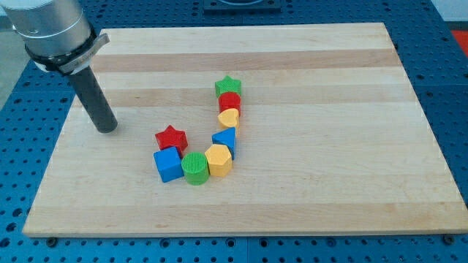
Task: Place the red circle to the right of the green star
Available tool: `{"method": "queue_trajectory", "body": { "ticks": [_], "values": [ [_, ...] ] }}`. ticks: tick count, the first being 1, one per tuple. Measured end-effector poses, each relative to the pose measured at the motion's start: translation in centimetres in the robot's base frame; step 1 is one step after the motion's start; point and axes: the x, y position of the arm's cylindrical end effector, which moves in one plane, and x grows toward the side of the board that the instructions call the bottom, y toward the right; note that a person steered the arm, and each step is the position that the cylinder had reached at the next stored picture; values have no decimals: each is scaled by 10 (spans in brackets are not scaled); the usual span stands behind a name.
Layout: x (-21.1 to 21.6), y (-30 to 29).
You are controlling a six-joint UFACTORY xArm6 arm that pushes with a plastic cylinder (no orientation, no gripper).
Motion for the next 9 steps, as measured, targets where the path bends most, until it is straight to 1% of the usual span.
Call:
{"method": "queue_trajectory", "body": {
  "ticks": [1, 3, 4, 5, 7, 9],
  "values": [
    [3, 0],
    [27, -2],
    [26, 26],
    [12, 50],
    [7, 96],
    [5, 98]
  ]
}}
